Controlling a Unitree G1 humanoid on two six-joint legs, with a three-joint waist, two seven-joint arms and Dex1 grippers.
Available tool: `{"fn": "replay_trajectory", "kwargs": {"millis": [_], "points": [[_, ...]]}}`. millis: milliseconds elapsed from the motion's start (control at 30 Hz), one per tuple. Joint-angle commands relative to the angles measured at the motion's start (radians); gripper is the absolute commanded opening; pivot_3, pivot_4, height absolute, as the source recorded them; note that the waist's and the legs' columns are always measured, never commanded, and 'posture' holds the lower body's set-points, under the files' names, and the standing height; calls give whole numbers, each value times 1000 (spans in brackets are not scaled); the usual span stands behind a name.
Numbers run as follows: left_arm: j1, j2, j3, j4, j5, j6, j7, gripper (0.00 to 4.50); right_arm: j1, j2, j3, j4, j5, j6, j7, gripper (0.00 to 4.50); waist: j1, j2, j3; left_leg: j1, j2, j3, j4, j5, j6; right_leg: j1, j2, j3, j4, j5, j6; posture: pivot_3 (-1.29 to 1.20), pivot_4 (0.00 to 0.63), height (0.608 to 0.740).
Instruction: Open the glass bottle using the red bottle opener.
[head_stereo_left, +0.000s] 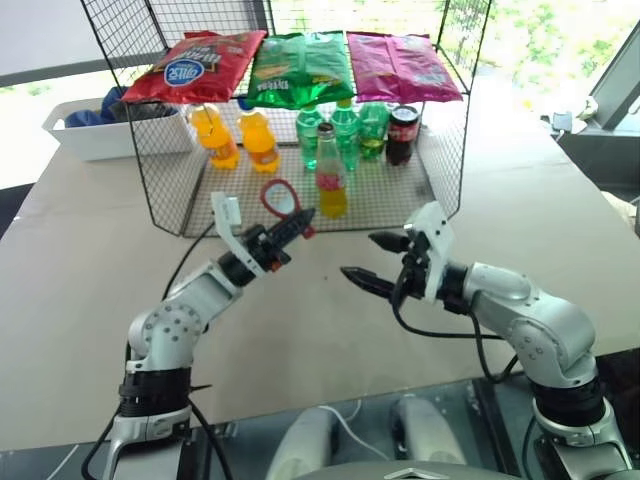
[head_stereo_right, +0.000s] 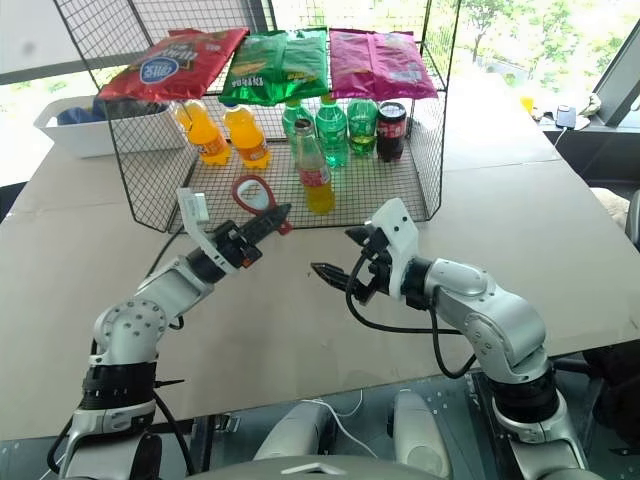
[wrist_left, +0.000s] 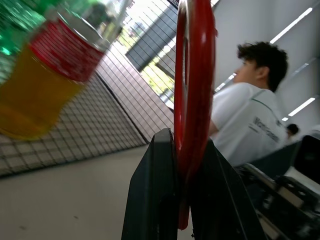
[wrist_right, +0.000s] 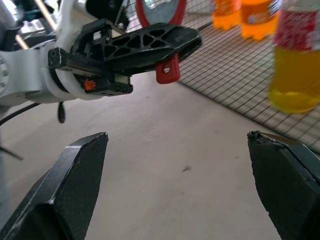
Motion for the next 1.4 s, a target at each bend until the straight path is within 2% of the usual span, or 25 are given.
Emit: {"fn": "replay_trajectory", "kwargs": {"millis": [33, 233, 433, 1000, 1033, 1067, 1133, 1167, 1200, 1333, 1400], "points": [[-1, 31, -30, -54, -102, 139, -93, 25, 1, -27, -53, -78, 224, 158, 49, 4500, 0, 0, 0, 0, 0, 0, 0, 0, 0, 0, 0, 0, 0, 0, 0, 0, 150, 740], [-6, 65, -77, -70, -103, 234, -217, 25, 2, -42, -87, -67, 388, 259, 9, 4500, 1, 0, 0, 0, 1, 1, 0, 0, 0, 0, 0, 1, -1, 0, 0, 0, 150, 740], [-7, 81, -108, -91, -55, 248, -299, 25, -3, -26, -101, -50, 503, 300, -65, 4500, 2, 0, 0, 0, 1, 1, 0, 0, 0, 0, 0, 1, -1, 0, 0, 0, 150, 740], [26, 57, -128, -139, -12, 229, -336, 25, -58, 3, -86, 17, 666, 282, -212, 4500, 3, 0, 0, 0, 2, 2, -1, 0, 0, 0, -2, 2, -1, 0, 0, 0, 150, 740], [27, 49, -131, -143, -11, 225, -332, 0, -58, 2, -86, 21, 679, 280, -212, 3975, 4, 0, 0, 0, 2, 2, -1, 0, 0, 0, -2, 2, -1, 0, 0, 0, 150, 740], [28, 42, -134, -147, -8, 223, -329, 0, -59, 0, -84, 24, 688, 278, -215, 3753, 4, 0, 0, 0, 2, 2, -1, 0, 0, 0, -2, 2, -2, 0, 0, 0, 150, 740], [31, 33, -137, -155, -1, 219, -326, 0, -61, -6, -80, 29, 702, 275, -221, 2779, 4, 0, 0, 0, 2, 2, -1, 0, 0, 0, -2, 2, -2, 0, 0, 0, 150, 740], [33, 30, -136, -157, 1, 218, -326, 0, -62, -9, -78, 31, 707, 275, -223, 2563, 3, 0, 0, 0, 2, 2, -1, 0, 0, 0, -2, 2, -2, 0, 0, 0, 150, 740], [34, 29, -135, -158, 2, 217, -326, 0, -62, -12, -76, 33, 712, 274, -226, 1838, 3, 0, 0, 0, 2, 2, -1, 0, 0, 0, -2, 2, -2, 0, 0, 0, 150, 740], [41, 35, -132, -167, 2, 220, -332, 0, -64, -17, -68, 46, 719, 272, -236, 151, 3, 0, 0, 0, 3, 3, -1, 0, 0, 0, -2, 2, -2, 0, 0, 0, 150, 740], [47, 42, -135, -173, 3, 221, -342, 0, -66, -14, -65, 55, 725, 266, -244, 64, 3, 0, 0, 0, 3, 3, -1, 0, 0, 0, -1, 2, -2, 0, 0, 0, 150, 740]]}}
